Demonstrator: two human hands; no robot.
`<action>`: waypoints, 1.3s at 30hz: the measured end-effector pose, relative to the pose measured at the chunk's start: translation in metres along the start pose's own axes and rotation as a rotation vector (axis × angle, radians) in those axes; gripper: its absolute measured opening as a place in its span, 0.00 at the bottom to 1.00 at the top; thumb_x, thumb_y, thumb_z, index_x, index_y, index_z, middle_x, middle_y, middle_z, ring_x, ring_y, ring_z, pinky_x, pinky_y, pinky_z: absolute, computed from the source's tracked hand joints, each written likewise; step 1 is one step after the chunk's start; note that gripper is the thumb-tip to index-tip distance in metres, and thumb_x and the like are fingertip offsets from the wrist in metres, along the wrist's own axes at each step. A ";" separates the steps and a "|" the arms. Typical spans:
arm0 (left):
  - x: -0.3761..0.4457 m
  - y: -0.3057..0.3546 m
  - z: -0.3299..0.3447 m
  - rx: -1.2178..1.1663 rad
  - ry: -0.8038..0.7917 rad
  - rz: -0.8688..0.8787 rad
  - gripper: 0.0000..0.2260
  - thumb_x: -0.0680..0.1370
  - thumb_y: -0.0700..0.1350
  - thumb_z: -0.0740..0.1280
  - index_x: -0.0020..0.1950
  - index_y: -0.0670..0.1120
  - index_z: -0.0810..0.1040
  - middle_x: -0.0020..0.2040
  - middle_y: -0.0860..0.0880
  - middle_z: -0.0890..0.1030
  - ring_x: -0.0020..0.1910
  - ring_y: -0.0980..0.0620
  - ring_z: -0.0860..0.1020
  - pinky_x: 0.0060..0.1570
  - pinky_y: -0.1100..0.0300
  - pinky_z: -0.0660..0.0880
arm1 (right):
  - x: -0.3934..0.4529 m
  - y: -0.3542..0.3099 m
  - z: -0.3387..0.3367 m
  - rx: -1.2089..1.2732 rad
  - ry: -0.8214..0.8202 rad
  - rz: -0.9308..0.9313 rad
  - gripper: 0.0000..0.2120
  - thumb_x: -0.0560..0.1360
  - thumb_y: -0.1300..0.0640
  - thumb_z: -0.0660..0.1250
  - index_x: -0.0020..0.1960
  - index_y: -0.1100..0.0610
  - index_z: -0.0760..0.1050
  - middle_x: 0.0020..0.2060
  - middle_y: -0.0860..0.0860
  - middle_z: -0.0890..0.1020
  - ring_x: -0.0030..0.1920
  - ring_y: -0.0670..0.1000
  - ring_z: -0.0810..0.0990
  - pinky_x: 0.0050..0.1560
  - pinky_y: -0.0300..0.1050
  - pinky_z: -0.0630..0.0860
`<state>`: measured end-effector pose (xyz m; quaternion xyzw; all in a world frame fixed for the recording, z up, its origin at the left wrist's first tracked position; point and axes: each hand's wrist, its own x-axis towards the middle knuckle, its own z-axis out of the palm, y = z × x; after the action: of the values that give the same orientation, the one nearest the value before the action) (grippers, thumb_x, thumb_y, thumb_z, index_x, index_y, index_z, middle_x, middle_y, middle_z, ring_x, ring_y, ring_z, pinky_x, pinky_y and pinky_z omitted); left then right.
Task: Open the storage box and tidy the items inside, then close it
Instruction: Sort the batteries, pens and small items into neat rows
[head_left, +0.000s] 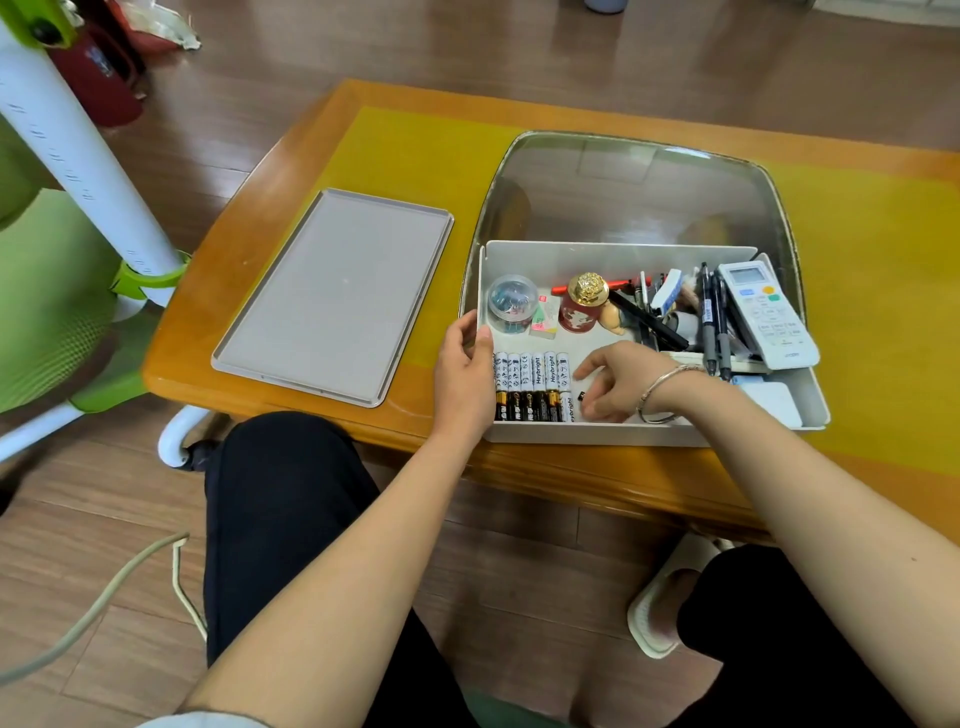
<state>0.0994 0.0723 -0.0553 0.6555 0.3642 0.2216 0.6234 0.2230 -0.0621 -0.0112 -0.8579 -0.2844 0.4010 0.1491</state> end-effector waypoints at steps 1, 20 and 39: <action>0.000 0.000 0.000 -0.001 0.001 0.002 0.15 0.82 0.48 0.58 0.69 0.47 0.69 0.59 0.49 0.78 0.52 0.59 0.78 0.35 0.72 0.75 | -0.003 0.003 -0.005 0.025 0.025 -0.005 0.16 0.72 0.69 0.68 0.58 0.59 0.72 0.40 0.56 0.84 0.41 0.56 0.84 0.42 0.52 0.82; 0.001 -0.003 0.001 -0.017 0.004 0.014 0.14 0.82 0.48 0.58 0.67 0.48 0.70 0.56 0.51 0.78 0.48 0.64 0.78 0.34 0.73 0.74 | -0.031 0.041 -0.015 -0.380 0.040 0.175 0.15 0.79 0.57 0.59 0.63 0.58 0.75 0.60 0.55 0.78 0.59 0.56 0.75 0.61 0.47 0.71; 0.000 -0.002 0.000 -0.013 0.001 0.015 0.14 0.82 0.48 0.58 0.68 0.48 0.69 0.59 0.49 0.78 0.54 0.57 0.78 0.39 0.70 0.76 | -0.031 0.037 -0.016 -0.209 0.034 0.106 0.07 0.75 0.54 0.68 0.48 0.57 0.80 0.45 0.50 0.82 0.49 0.53 0.79 0.54 0.46 0.75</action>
<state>0.0993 0.0726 -0.0570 0.6541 0.3581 0.2287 0.6258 0.2333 -0.1110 -0.0006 -0.8893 -0.2765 0.3617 0.0424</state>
